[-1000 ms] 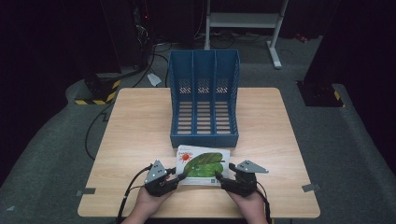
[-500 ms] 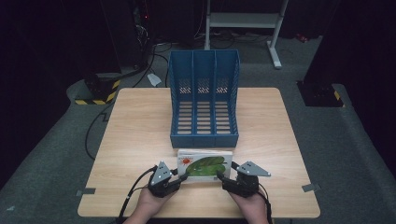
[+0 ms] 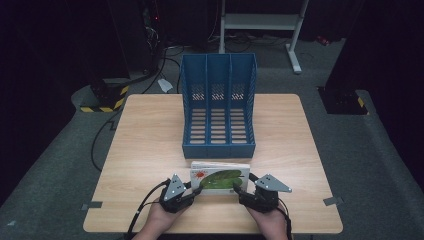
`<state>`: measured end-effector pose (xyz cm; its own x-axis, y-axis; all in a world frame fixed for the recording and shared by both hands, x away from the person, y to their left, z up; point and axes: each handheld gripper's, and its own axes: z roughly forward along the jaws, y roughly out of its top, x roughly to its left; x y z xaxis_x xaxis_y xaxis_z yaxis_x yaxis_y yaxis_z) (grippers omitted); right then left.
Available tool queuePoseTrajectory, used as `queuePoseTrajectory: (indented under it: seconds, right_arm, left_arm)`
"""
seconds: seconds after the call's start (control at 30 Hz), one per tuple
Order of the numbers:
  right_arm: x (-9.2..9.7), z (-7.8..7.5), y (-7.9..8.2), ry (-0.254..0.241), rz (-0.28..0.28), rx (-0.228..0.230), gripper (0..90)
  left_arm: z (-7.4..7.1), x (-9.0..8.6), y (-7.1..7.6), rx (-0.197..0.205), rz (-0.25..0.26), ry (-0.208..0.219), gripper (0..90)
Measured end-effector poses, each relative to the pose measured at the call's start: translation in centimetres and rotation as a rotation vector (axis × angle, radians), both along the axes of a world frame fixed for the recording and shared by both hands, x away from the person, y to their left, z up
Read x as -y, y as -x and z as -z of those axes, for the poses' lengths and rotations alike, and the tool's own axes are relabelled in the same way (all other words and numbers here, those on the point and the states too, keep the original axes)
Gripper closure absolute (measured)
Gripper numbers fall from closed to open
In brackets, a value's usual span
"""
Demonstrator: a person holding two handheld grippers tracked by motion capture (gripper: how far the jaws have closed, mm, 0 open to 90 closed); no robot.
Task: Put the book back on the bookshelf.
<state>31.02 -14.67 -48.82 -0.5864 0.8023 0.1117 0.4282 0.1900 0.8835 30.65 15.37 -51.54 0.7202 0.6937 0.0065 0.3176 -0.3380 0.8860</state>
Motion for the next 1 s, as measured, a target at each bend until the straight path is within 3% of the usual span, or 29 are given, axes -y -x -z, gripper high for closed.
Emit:
queuePoseTrajectory:
  seconds: [0.33, 0.5, 0.67, 0.8, 1.0]
  right_arm:
    - [0.1, -0.2, 0.5, 0.009, -0.014, 0.025, 33.2]
    - [0.4, -0.1, 0.3, -0.015, -0.026, 0.008, 31.7]
    - [0.4, -0.1, 0.2, -0.021, -0.03, 0.011, 31.4]
    - [0.4, -0.2, 0.6, -0.02, -0.038, 0.021, 33.1]
    - [0.3, -0.4, 0.8, -0.015, -0.078, 0.038, 31.6]
  left_arm:
    - [0.3, -0.1, 0.5, -0.021, 0.022, -0.038, 65.6]
    - [0.3, -0.3, 0.4, -0.04, 0.029, -0.012, 63.1]
    - [0.4, -0.2, 0.4, -0.035, 0.032, -0.01, 67.9]
    - [0.6, -0.1, 0.8, -0.02, 0.044, -0.062, 69.4]
    - [0.7, -0.1, 1.0, -0.024, 0.044, -0.081, 70.0]
